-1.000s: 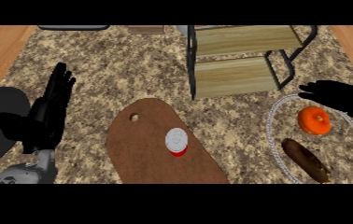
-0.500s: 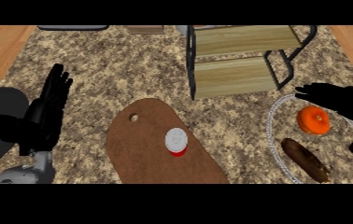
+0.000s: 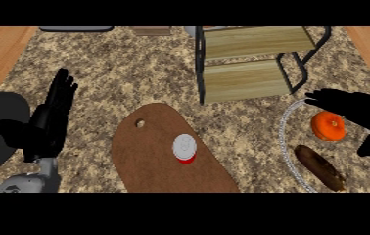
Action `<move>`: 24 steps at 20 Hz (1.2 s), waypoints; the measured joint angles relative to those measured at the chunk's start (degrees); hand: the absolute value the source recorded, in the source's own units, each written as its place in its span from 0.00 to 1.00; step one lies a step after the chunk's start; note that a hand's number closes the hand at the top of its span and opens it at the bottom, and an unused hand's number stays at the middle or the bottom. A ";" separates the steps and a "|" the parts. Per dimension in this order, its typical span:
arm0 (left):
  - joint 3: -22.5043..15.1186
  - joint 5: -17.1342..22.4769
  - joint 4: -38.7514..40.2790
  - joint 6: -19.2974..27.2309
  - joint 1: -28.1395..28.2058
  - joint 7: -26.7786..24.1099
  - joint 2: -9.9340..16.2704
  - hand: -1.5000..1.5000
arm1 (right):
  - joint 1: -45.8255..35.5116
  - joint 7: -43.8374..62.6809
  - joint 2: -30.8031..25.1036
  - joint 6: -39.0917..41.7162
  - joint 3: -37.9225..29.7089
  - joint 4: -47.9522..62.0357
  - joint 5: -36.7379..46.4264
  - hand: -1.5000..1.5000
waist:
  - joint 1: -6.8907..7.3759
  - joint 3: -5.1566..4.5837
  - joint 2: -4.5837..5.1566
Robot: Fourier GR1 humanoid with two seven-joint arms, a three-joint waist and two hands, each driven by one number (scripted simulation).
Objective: Pick the squash from the placemat and place it in the tiered shelf
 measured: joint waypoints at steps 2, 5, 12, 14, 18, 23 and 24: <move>-0.06 -0.52 -1.04 -0.11 0.25 0.70 -0.66 0.50 | -0.50 -1.05 0.93 0.04 -0.77 1.05 0.58 0.00 | 0.00 0.00 -0.01; 0.80 -1.04 -1.21 -0.92 0.51 0.86 -0.82 0.50 | -1.23 -2.70 2.16 -0.62 -1.69 3.01 1.79 0.00 | -0.01 0.00 -0.02; 1.53 -2.78 -0.63 -1.43 0.21 0.48 -2.90 0.50 | -3.20 -4.38 5.73 -2.37 -2.69 7.76 5.55 0.00 | 0.00 0.00 -0.02; 2.18 -2.79 -1.95 -1.95 0.04 2.00 -2.45 0.50 | -3.52 -3.85 6.66 -2.44 -2.94 8.80 6.49 0.00 | 0.01 0.00 -0.02; 2.76 -2.76 -2.62 -2.78 0.44 2.24 -2.62 0.50 | -4.05 -3.94 7.94 -4.70 -1.67 12.10 10.05 1.00 | 0.09 -0.15 -0.08; 2.39 -4.10 -3.50 -2.09 0.19 2.97 -3.80 0.50 | -4.61 -6.90 8.65 -10.71 -1.85 13.76 12.26 1.00 | 0.03 -0.41 -0.22; 2.62 -4.05 -3.19 -2.38 0.05 2.95 -3.77 0.50 | -4.53 -7.20 8.69 -11.57 -2.07 13.42 12.48 1.00 | -0.03 -0.36 -0.20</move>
